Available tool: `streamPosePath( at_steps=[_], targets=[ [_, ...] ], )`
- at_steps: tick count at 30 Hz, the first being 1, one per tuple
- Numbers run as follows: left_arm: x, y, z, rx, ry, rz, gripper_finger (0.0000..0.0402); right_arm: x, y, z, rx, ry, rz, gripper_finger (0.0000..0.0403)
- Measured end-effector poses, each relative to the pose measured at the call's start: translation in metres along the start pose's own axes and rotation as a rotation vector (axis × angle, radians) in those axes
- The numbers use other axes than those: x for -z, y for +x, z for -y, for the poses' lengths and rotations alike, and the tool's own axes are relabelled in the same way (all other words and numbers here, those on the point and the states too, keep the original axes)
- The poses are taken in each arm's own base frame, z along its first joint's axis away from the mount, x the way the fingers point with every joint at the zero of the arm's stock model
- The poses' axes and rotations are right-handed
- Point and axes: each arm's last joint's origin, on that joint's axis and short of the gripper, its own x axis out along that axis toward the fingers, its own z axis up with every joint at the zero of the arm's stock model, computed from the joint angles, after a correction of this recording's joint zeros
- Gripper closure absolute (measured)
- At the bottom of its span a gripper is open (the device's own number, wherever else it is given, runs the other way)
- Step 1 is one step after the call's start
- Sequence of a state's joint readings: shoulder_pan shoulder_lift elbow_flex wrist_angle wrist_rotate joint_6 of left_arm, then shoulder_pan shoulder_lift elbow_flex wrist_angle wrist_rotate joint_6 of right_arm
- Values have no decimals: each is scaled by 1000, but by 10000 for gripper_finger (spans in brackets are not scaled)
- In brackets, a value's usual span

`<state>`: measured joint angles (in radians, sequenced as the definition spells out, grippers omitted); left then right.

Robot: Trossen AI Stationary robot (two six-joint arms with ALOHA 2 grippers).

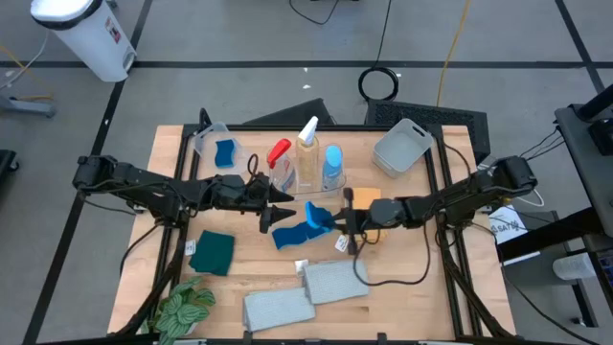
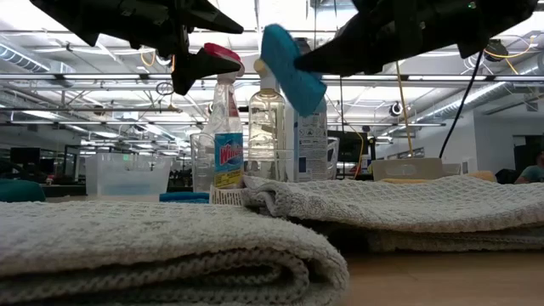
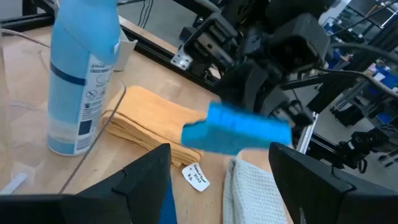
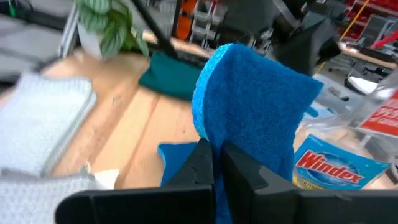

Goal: Pick & Place Kitchen Items
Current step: Put the blue sponge into the white bin

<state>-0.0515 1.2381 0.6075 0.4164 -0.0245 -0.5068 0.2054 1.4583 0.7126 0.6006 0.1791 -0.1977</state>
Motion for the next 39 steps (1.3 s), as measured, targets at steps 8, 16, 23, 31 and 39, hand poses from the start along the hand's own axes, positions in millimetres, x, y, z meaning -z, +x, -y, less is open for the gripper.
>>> streamPosePath(
  at_steps=[8,16,23,31,39],
  targets=[
    [1,0,3,8,-87,-5,128,-5,24,-8,62,-148,-122,403],
    [2,0,3,-3,-107,0,128,-8,32,-24,274,-421,-212,403],
    [6,4,1,-64,-94,19,128,-9,37,-31,332,-516,-182,403],
    [5,21,3,-27,-101,34,128,-9,36,-30,356,-514,-193,403],
    [-4,35,10,14,-94,24,128,-6,36,-30,348,-514,-211,403]
  ],
)
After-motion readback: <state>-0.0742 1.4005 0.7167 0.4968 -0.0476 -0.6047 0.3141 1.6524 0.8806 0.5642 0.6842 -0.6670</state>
